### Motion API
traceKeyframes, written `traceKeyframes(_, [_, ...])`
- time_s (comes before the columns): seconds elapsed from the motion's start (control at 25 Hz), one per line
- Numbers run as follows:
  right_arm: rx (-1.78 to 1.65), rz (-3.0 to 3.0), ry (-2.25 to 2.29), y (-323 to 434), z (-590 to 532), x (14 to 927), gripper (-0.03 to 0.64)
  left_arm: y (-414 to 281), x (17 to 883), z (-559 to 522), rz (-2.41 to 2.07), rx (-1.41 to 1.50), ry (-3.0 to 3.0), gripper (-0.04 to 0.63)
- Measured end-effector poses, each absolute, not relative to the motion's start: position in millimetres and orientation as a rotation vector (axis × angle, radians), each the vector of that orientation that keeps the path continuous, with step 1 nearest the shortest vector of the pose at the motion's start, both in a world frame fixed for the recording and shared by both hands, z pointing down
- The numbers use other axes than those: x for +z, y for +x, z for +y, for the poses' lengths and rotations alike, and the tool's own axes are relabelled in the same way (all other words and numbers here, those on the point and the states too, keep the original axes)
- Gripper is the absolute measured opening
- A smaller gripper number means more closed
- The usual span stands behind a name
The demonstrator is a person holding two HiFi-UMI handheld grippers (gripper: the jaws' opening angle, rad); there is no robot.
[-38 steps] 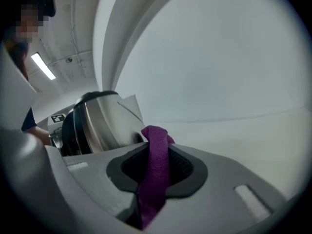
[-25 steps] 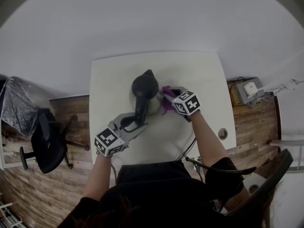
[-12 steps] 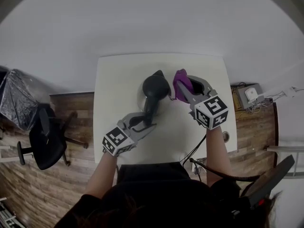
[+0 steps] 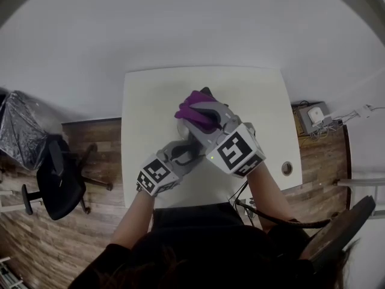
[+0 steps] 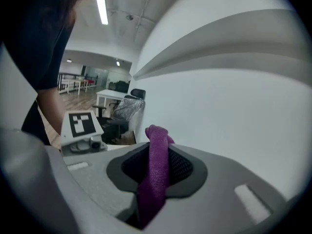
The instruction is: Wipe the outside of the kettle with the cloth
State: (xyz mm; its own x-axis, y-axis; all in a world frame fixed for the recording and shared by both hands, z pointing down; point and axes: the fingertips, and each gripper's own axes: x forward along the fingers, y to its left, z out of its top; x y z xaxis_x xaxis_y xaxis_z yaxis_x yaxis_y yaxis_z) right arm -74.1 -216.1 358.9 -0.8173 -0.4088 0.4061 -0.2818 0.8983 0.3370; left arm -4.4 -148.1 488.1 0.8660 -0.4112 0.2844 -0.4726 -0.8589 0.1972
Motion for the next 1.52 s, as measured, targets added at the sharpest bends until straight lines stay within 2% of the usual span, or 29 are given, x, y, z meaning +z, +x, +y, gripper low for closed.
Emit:
traceKeyframes(0.24, [-0.478, -2.394, 0.52, -74.3, -249.2, 374.8, 0.081, -3.1, 490.9, -148.2, -0.671, 0.328, 2.786, 0.153])
traceKeyframes(0.64, [-0.183, -2.46, 0.604, -63.0, -311.0, 387.9, 0.081, -1.6, 487.8, -145.6, -0.654, 0.32, 2.798, 0.153])
traceKeyframes(0.96, [-0.206, -2.391, 0.756, -23.0, -334.0, 392.1, 0.081, 30.1, 487.5, -135.3, -0.572, 0.344, 2.823, 0.15])
traceKeyframes(1.2, [-0.204, -2.514, 0.81, -13.8, -319.4, 351.5, 0.081, 25.3, 472.5, -134.5, -0.541, 0.263, 2.818, 0.157])
traceKeyframes(1.36, [-0.237, -2.616, 0.762, -16.2, -291.1, 315.0, 0.081, -0.4, 453.6, -130.9, -0.582, 0.285, 2.839, 0.196])
traceKeyframes(1.52, [-0.298, -2.675, 0.699, -19.4, -266.5, 289.7, 0.081, -32.9, 422.2, -140.1, -0.694, 0.186, 2.856, 0.195])
